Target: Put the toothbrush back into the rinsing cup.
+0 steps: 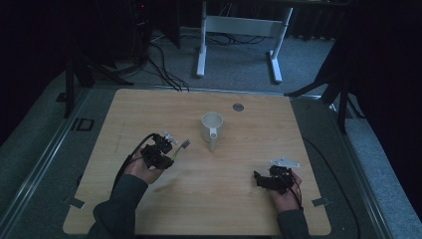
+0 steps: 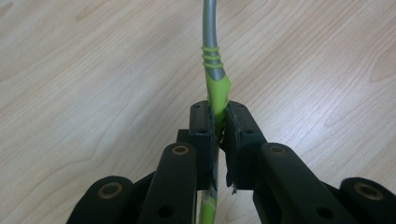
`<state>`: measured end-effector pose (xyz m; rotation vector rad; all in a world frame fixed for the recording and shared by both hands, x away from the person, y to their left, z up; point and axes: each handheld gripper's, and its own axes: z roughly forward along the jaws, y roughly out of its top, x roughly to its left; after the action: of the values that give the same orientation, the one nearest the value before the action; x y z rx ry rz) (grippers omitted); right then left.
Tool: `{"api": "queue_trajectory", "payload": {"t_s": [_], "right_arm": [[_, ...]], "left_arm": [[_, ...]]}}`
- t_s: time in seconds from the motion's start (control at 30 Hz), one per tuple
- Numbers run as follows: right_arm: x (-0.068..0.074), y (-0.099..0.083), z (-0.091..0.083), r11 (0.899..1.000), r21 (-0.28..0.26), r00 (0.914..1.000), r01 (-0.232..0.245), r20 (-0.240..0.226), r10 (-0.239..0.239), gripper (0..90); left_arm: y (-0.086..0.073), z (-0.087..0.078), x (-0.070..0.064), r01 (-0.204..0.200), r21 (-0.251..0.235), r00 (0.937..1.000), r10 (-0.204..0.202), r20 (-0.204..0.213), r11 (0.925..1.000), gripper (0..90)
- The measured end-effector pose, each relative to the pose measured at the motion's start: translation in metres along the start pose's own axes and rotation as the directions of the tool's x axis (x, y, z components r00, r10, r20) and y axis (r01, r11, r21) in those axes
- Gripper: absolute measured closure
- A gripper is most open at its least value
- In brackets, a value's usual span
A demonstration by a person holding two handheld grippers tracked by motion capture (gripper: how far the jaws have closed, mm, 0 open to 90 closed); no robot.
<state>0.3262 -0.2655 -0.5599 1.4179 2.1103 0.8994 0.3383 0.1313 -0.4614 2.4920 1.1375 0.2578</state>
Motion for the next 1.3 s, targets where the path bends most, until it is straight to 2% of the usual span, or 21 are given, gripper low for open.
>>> {"api": "queue_trajectory", "payload": {"t_s": [0.43, 0.73, 1.0, 1.3], "right_arm": [[0.0, 0.0, 0.0, 1.0, -0.001, 1.0, 0.002, 0.0, -0.002, 15.7], [0.0, 0.0, 0.0, 1.0, -0.001, 1.0, 0.007, 0.0, -0.007, 15.7], [0.0, 0.0, 0.0, 1.0, -0.001, 1.0, 0.004, 0.0, -0.004, 15.7], [0.0, 0.0, 0.0, 1.0, -0.001, 1.0, 0.003, 0.0, -0.003, 15.7]], "left_arm": [[0.007, -0.007, -0.002, 0.007, -0.069, 0.9999, -0.009, -0.015, 0.9976, 82.3], [0.011, -0.015, 0.0, 0.021, -0.121, 0.9995, -0.023, -0.02, 0.9924, 82.3], [0.014, -0.017, 0.0, 0.026, -0.148, 0.9994, -0.029, -0.02, 0.9887, 82.3], [0.018, -0.022, 0.0, 0.04, -0.189, 0.999, -0.043, -0.011, 0.9811, 82.2]]}}
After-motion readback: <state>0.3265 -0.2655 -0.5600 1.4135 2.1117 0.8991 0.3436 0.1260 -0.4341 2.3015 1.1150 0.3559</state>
